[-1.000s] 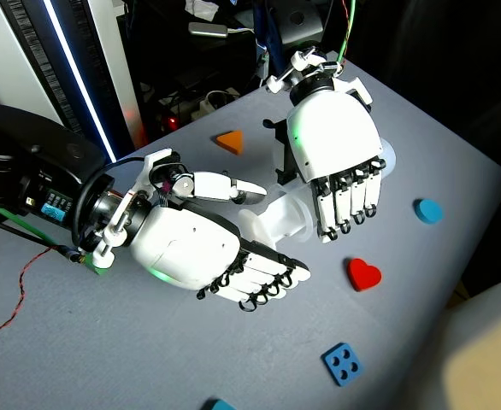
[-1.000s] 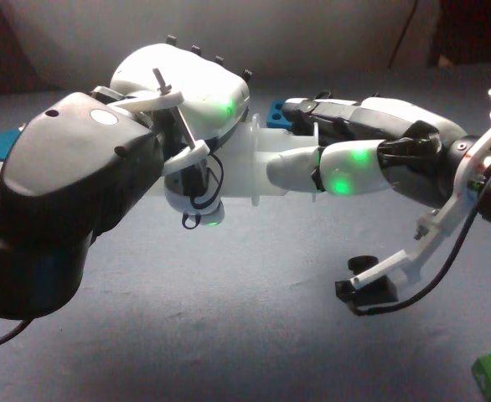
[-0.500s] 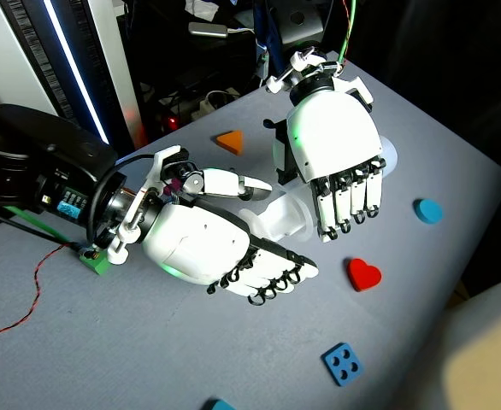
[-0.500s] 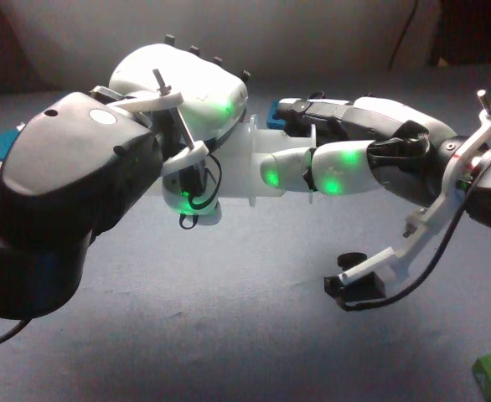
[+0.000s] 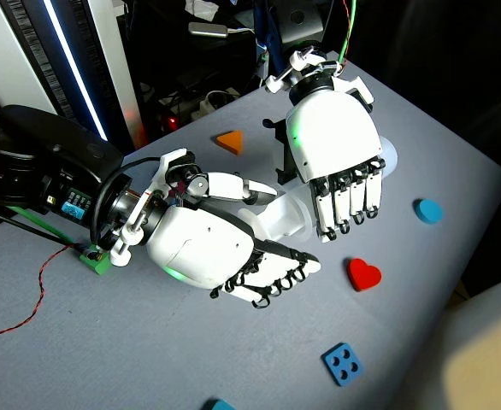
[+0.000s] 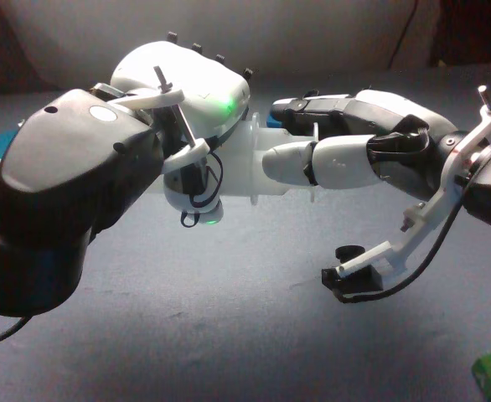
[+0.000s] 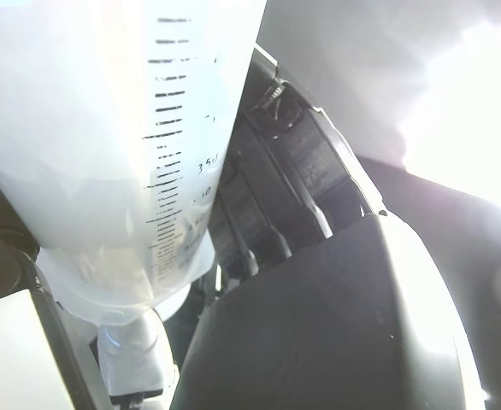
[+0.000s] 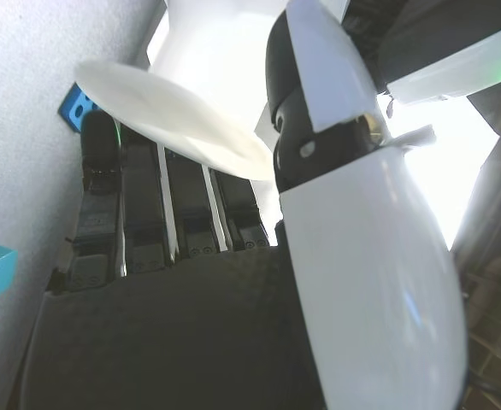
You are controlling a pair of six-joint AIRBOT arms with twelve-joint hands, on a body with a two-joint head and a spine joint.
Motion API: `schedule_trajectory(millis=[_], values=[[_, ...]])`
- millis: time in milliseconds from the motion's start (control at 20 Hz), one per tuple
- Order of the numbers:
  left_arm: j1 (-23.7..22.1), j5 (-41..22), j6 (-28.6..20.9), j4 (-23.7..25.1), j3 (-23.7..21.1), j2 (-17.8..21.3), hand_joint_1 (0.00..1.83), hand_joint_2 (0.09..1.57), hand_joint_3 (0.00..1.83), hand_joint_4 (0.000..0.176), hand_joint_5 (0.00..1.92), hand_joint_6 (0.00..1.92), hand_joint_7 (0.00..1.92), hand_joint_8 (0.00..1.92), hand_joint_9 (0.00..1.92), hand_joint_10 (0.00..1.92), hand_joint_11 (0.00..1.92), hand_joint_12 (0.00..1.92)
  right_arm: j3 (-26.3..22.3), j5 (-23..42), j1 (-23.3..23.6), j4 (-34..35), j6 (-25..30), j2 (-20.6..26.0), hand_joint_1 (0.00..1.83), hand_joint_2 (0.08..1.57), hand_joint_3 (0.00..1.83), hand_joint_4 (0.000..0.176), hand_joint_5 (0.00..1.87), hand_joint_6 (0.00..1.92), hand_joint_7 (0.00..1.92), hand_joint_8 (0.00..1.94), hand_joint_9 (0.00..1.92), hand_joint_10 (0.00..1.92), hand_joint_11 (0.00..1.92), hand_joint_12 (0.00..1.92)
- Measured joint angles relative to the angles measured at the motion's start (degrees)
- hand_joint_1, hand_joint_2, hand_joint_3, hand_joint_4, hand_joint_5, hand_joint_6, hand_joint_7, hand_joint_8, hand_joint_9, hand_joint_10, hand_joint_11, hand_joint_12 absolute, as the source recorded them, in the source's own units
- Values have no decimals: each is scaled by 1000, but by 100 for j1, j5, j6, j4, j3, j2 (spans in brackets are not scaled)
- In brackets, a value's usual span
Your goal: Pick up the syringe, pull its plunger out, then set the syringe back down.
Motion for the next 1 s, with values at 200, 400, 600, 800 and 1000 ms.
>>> schedule_trajectory(millis=[200, 400, 600, 800, 1000], values=[[-28, 39, 83, -4, 0, 13, 1390, 1097, 0, 0, 892, 875, 1029, 937, 1013, 1110, 915, 1077, -72, 205, 0, -7, -70, 22, 1079, 1220, 2, 0, 736, 1037, 851, 47, 840, 122, 401, 1254], [-44, 184, 98, -20, 28, 24, 1477, 1074, 9, 0, 962, 736, 1035, 890, 1060, 964, 839, 1391, -214, 542, -44, -7, -85, 59, 1352, 1181, 0, 0, 756, 1201, 895, 1134, 804, 1407, 696, 1453], [-46, 258, 59, -50, 28, 24, 1387, 1093, 0, 0, 926, 811, 1025, 955, 1013, 1117, 947, 1015, -289, 669, -44, -31, 7, 61, 1358, 1177, 1, 0, 733, 1151, 894, 1146, 842, 1418, 745, 1485], [-46, 299, 50, -66, 28, 22, 1386, 1096, 0, 0, 905, 847, 1031, 949, 1002, 1122, 938, 998, -361, 765, -85, -37, 2, 105, 1360, 1170, 0, 0, 767, 1120, 915, 1105, 839, 1423, 752, 1478], [-46, 356, -11, -50, -7, 20, 1388, 1086, 0, 0, 940, 817, 1033, 927, 1030, 1090, 967, 975, -496, 754, -109, -42, -7, 284, 1358, 1178, 1, 0, 745, 1142, 895, 1138, 825, 1447, 733, 1499]])
